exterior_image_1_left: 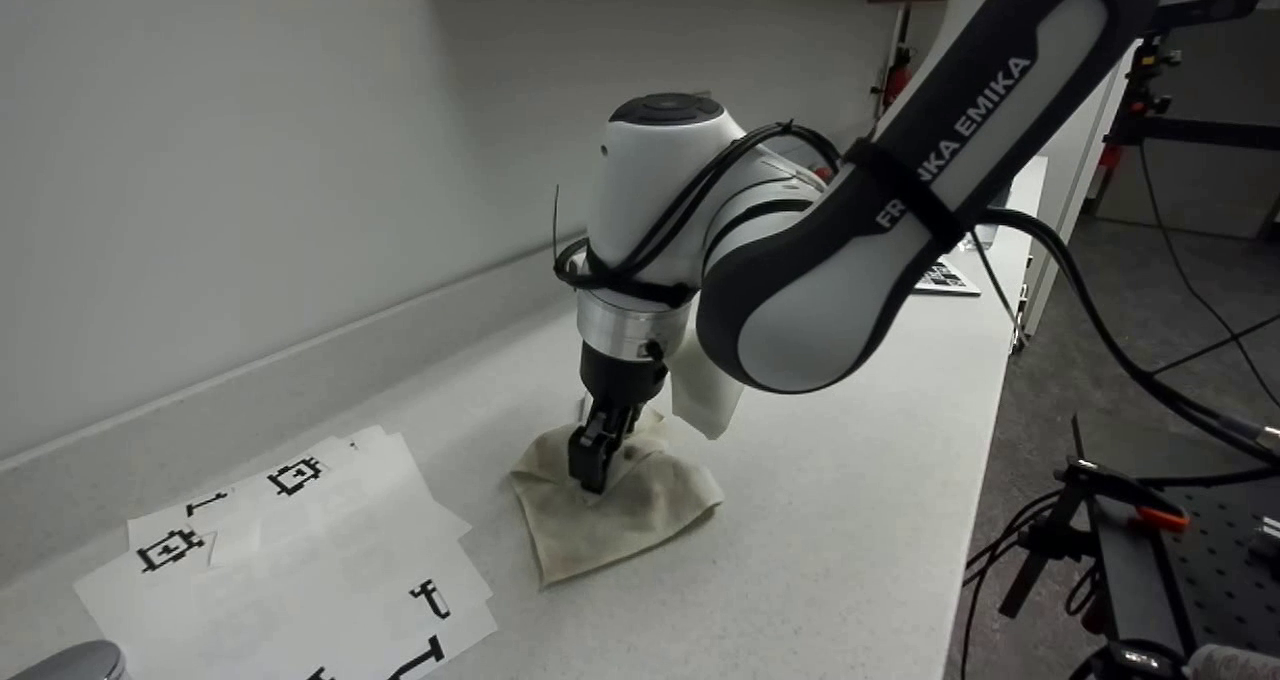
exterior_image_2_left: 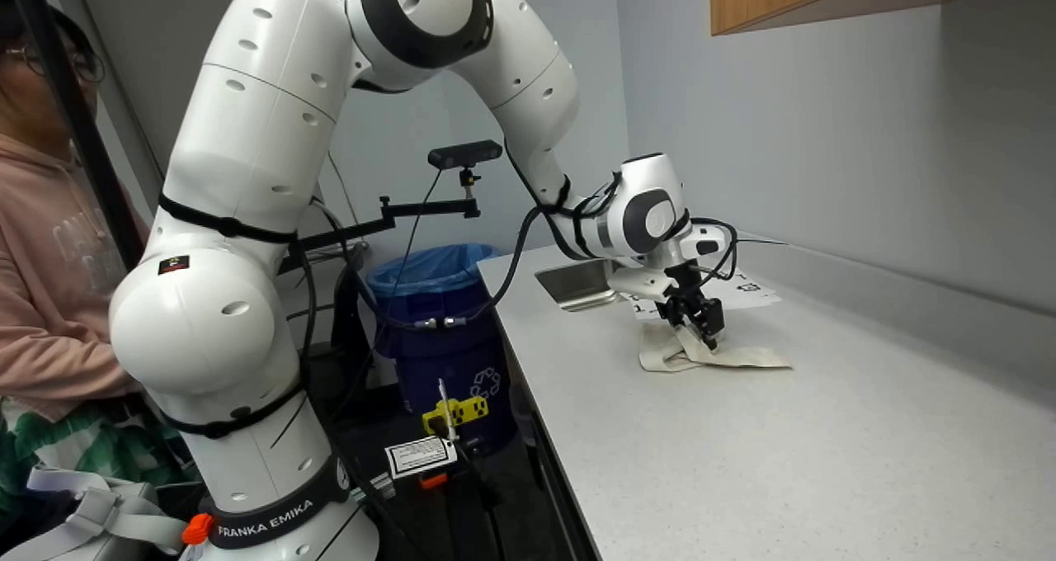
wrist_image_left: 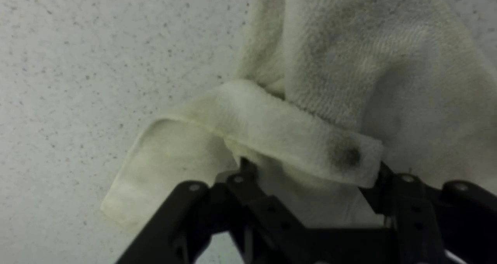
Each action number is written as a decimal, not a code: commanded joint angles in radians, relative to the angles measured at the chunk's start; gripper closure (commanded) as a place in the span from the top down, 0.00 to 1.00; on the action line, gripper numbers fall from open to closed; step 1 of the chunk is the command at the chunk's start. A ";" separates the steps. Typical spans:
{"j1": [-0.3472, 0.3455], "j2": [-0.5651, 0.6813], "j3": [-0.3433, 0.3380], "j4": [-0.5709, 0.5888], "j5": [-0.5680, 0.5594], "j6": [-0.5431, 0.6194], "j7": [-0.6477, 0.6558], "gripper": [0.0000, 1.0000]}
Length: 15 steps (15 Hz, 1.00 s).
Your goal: Use the towel to wipe the countertop
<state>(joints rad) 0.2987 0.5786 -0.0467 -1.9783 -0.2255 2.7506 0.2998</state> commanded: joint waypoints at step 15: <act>-0.028 -0.083 0.111 0.018 0.248 0.039 0.018 0.02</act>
<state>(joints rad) 0.2687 0.4843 0.0657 -1.9687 0.0133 2.7566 0.3195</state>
